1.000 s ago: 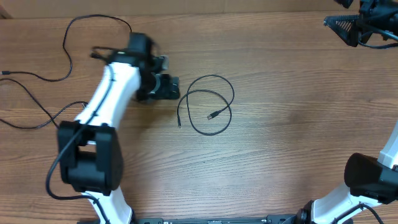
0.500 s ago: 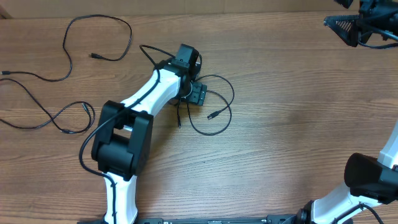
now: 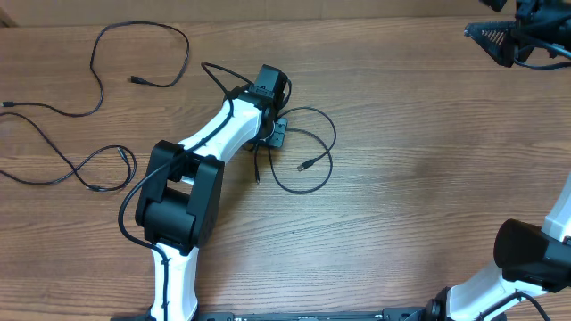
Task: Untangle cables
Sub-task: 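Move the left gripper right onto the central black cable loop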
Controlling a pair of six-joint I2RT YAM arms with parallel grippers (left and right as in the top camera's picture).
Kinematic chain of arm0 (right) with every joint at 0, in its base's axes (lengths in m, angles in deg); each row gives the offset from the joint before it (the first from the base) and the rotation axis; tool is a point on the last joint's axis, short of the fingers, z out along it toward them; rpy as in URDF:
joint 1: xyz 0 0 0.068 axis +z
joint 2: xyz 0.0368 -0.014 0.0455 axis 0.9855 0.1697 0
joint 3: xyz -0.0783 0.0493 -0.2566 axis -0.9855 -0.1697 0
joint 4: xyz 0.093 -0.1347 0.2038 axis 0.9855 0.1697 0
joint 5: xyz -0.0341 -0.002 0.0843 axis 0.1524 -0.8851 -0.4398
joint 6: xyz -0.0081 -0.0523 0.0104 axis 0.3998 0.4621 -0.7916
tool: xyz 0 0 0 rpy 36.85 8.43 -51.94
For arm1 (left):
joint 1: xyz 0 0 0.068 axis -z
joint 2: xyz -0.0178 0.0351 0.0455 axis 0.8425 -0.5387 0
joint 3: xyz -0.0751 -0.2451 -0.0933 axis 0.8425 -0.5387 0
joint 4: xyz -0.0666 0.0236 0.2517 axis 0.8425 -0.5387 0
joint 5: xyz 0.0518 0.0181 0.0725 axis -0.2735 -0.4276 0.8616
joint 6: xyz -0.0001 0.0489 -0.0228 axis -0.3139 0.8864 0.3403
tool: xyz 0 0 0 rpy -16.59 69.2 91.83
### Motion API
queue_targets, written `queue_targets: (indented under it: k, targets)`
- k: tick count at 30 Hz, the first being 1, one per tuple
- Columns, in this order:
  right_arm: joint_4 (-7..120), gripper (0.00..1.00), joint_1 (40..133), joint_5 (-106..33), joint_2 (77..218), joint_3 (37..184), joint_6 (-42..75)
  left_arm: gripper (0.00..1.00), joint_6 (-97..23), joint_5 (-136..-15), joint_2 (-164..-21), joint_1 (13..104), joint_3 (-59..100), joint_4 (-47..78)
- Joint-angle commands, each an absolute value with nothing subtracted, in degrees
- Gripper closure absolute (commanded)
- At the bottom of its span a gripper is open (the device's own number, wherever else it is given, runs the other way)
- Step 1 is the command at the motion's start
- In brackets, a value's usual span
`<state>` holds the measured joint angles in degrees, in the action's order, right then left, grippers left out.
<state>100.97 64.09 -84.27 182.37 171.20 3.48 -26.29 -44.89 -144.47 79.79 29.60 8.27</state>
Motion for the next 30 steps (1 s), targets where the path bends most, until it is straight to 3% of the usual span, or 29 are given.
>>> queue_targets:
  k: [1, 5, 14, 22, 30]
  targets:
    - [100.81, 0.00, 63.81, -84.11, 182.11, 171.64, 3.94, 0.96, -26.29, -45.59, -146.55, 79.73, 29.99, 7.38]
    - [100.81, 0.00, 63.81, -84.11, 182.11, 171.64, 3.94, 0.96, -23.95, -52.59, -146.44, 79.62, 32.35, 3.09]
    - [100.81, 0.00, 63.81, -84.11, 182.11, 171.62, 3.96, 0.96, -31.03, -52.87, -141.85, 79.47, 44.48, -9.41]
    - [100.81, 0.00, 63.81, -84.11, 182.11, 171.62, 3.94, 0.96, -34.18, -51.74, -127.23, 79.51, 45.07, -10.35]
    - [100.81, 0.00, 63.81, -84.11, 182.11, 171.62, 3.94, 0.96, -35.66, -50.86, -126.46, 79.55, 45.01, -13.06]
